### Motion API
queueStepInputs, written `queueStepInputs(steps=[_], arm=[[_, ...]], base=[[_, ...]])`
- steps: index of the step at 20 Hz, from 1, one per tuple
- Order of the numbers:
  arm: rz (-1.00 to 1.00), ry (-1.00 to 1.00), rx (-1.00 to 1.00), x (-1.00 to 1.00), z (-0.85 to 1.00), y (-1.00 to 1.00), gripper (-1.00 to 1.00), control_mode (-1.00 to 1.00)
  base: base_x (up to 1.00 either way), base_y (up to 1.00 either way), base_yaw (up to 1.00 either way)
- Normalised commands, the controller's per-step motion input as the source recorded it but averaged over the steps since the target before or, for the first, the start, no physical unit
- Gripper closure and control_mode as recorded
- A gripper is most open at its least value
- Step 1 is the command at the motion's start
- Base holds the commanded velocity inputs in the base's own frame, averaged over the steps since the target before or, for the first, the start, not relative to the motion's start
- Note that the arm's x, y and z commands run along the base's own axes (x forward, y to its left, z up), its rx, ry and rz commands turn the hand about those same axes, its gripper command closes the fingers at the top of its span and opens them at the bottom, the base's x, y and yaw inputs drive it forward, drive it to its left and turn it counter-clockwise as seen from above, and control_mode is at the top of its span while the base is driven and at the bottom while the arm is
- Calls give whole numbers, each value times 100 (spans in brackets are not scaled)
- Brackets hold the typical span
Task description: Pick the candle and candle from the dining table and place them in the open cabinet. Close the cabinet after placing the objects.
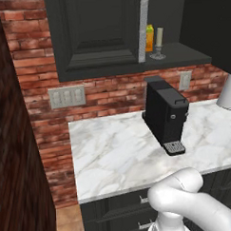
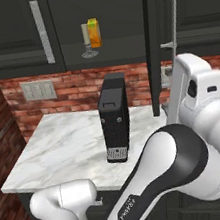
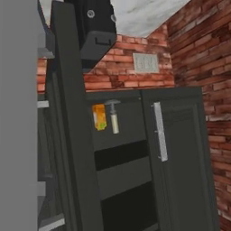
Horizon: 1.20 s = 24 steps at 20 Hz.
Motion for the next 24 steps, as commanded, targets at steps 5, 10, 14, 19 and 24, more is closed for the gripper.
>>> queueStepInputs(steps=[5,10,14,19,24], arm=[[4,1,0,1,0,0,-100,-100],[4,0,0,0,0,0,-100,-100],[3,0,0,0,0,7,-100,-100],[4,0,0,0,0,25,-100,-100],[4,0,0,0,0,40,-100,-100]], base=[[0,0,0],[0,0,0],[0,0,0],[0,0,0],[0,0,0]])
